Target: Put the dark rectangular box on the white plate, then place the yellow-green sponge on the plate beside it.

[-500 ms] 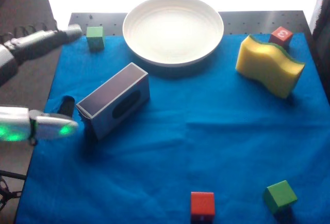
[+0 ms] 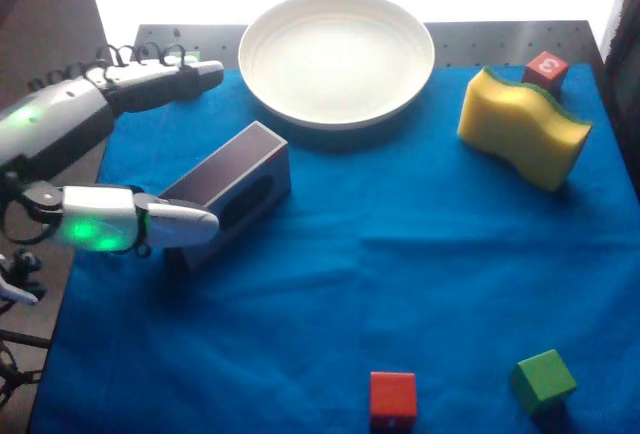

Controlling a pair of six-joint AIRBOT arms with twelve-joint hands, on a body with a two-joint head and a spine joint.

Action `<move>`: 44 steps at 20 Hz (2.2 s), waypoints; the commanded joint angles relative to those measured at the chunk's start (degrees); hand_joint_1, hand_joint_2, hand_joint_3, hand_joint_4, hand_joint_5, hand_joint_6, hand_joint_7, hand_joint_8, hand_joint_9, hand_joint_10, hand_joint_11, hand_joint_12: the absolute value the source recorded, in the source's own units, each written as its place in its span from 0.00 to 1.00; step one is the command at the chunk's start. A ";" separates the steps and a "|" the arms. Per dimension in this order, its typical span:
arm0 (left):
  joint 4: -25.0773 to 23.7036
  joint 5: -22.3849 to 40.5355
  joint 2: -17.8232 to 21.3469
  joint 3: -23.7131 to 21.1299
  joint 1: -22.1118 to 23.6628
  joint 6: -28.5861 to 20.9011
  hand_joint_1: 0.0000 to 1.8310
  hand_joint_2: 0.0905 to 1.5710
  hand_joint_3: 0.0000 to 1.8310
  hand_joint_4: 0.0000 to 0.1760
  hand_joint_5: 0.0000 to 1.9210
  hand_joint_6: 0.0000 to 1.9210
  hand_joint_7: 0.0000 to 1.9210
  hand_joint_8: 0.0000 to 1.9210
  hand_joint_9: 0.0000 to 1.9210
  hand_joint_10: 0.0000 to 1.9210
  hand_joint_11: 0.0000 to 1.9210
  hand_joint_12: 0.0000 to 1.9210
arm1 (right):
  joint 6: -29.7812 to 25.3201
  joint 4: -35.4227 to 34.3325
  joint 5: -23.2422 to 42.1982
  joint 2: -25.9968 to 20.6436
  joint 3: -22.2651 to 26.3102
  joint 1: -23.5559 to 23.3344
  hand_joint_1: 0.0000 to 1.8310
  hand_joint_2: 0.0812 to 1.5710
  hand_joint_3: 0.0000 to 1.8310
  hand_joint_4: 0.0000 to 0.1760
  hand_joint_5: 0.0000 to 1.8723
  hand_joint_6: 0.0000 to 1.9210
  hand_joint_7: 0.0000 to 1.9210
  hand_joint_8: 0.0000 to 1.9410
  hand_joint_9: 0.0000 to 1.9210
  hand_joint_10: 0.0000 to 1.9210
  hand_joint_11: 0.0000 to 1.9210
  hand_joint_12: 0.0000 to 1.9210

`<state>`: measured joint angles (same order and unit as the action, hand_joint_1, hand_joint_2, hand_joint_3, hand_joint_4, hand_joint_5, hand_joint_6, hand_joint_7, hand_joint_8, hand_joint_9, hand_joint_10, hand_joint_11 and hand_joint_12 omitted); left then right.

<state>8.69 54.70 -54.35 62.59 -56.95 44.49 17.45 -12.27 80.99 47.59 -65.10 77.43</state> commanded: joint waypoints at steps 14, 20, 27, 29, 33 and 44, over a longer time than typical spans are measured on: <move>1.60 -5.07 -5.50 5.00 6.52 6.16 0.49 0.58 0.00 0.00 0.27 0.00 0.33 0.01 0.27 0.01 0.00 0.59 | -0.40 -1.74 6.92 -0.39 -0.19 -0.49 0.27 0.77 0.00 0.41 0.13 0.01 0.03 0.00 0.00 0.00 0.00 0.00; 0.39 -6.48 -5.45 5.55 8.72 6.85 0.67 0.68 0.00 0.00 0.50 0.51 0.55 0.46 0.52 0.59 0.50 0.82 | -0.40 -1.75 6.92 -0.32 -0.02 -0.47 0.24 0.78 0.00 0.46 0.14 0.00 0.05 0.00 0.01 0.00 0.02 0.01; -8.63 -6.16 -2.14 3.92 17.18 6.81 0.76 0.66 0.00 0.00 0.46 0.53 0.61 0.30 0.56 0.57 0.51 0.71 | -0.40 -1.76 6.92 -0.28 0.10 -0.44 0.24 0.79 0.00 0.41 0.14 0.00 0.06 0.00 0.01 0.00 0.00 0.01; -11.90 -6.36 -1.76 4.00 21.61 6.74 0.76 0.66 0.00 0.00 0.49 0.46 0.60 0.36 0.55 0.58 0.52 0.71 | -0.40 -1.76 6.92 -0.27 0.10 -0.44 0.26 0.79 0.00 0.50 0.14 0.00 0.06 0.00 0.01 0.00 0.00 0.01; -15.09 -11.39 -5.88 9.19 30.92 5.87 0.76 0.65 0.00 0.00 0.50 0.57 0.62 0.32 0.53 0.48 0.34 0.68 | -0.40 -1.76 6.92 -0.21 0.09 -0.43 0.27 0.79 0.00 0.54 0.14 0.00 0.05 0.00 0.01 0.00 0.01 0.02; -14.52 -29.80 -27.01 33.60 39.70 5.78 0.73 0.71 0.00 0.00 0.45 0.64 0.51 0.54 0.40 0.65 0.13 0.79 | -0.40 -1.74 6.92 0.66 -0.77 -0.43 0.28 0.77 0.00 0.62 0.15 0.00 0.07 0.00 0.03 0.00 0.00 0.15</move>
<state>-6.26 20.01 -82.00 97.21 -17.96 50.39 17.45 -12.40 80.71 48.23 -65.41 77.45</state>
